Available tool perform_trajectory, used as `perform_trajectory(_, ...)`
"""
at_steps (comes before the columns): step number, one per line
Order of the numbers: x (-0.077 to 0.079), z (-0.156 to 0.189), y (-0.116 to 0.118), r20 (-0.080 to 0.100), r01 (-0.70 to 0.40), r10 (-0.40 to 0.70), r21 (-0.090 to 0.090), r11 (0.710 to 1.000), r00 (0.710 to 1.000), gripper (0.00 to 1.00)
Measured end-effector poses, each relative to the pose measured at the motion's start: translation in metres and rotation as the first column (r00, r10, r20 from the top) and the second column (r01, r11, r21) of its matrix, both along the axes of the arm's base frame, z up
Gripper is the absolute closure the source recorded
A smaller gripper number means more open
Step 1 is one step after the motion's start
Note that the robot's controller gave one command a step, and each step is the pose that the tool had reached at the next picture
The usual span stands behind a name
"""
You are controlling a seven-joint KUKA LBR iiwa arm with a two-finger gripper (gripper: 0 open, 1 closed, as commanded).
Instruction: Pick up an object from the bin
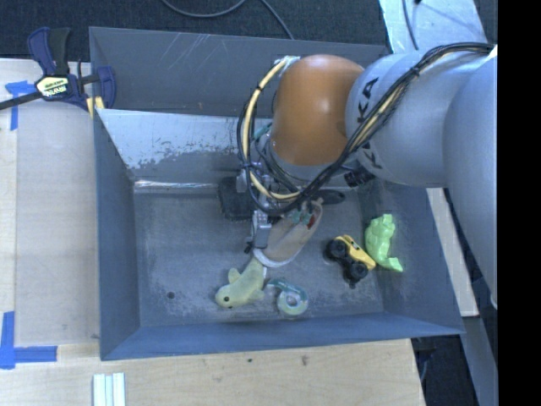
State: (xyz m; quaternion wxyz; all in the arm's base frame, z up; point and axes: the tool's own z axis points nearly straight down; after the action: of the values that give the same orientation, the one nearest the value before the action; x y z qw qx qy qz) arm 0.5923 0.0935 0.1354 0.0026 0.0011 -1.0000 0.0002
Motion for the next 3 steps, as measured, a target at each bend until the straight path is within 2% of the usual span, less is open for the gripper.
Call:
perform_trajectory(1,0.002,0.005,0.000,0.008,0.002,-0.002,0.001,1.000,1.000,0.00)
perform_trajectory(2,0.035,-0.059,-0.037,0.017,0.061,-0.061,0.007,0.998,0.998,0.00)
perform_trajectory(3,0.029,-0.064,-0.049,0.013,-0.276,0.276,0.002,0.961,0.961,0.00)
